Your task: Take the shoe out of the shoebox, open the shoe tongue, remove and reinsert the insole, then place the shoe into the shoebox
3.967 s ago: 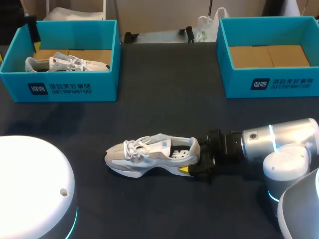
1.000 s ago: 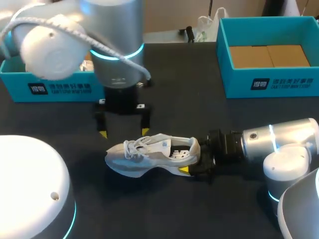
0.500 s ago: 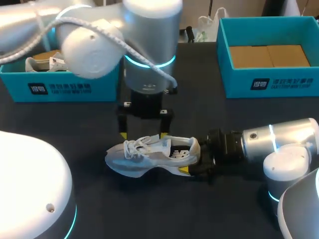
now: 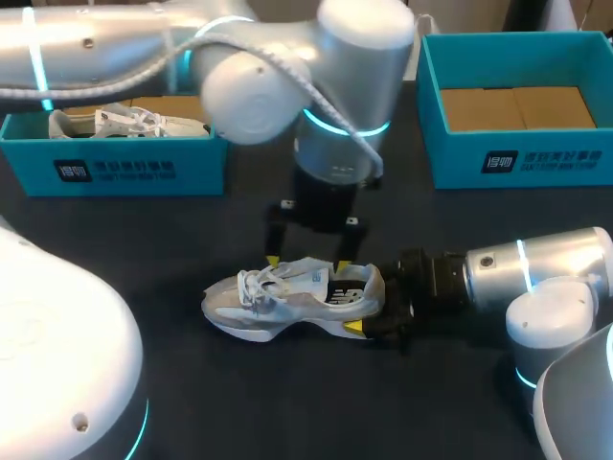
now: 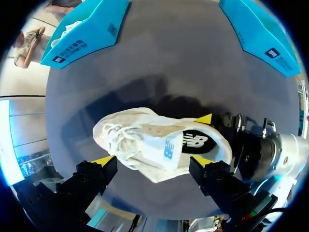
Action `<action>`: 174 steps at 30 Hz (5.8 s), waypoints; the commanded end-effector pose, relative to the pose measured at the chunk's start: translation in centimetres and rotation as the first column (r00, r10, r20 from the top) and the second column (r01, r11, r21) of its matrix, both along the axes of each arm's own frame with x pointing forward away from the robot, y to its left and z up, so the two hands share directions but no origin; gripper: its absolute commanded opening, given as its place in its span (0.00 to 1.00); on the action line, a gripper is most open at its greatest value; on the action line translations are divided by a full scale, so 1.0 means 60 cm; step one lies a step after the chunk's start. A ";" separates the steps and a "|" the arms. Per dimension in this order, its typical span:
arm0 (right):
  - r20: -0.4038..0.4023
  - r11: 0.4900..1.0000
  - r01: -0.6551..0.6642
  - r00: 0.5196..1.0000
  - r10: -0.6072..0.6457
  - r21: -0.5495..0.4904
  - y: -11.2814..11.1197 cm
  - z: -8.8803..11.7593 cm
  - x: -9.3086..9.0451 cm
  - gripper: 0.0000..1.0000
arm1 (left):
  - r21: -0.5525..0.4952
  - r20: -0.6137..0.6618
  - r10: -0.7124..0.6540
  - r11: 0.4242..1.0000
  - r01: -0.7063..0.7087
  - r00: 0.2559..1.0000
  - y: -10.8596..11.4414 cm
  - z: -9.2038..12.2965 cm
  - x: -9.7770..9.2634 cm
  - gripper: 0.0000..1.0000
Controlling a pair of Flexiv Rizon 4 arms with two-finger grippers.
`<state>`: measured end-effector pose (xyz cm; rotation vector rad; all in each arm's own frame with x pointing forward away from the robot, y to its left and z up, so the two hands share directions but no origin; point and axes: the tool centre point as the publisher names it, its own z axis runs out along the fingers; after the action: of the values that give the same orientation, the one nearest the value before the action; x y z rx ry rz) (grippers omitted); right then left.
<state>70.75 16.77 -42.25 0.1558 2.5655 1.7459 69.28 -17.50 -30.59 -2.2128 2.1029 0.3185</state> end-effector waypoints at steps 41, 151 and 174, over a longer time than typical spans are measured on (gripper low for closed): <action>-0.001 1.000 0.000 1.000 0.000 -0.006 0.001 0.002 0.000 0.00 | 0.284 -0.099 0.026 0.959 0.004 0.995 0.041 -0.040 -0.013 0.32; -0.001 1.000 0.000 1.000 0.000 -0.006 0.001 0.002 0.000 0.00 | -0.412 0.062 -0.821 0.498 0.764 0.568 0.049 0.214 0.009 0.00; -0.001 1.000 0.000 1.000 0.000 -0.006 0.001 0.002 0.000 0.00 | -0.289 0.158 -0.978 0.089 0.953 0.139 0.039 0.151 -0.025 0.00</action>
<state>70.75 16.75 -42.21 0.1561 2.5674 1.7443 67.93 -15.54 -21.35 -0.5324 3.2258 -0.0835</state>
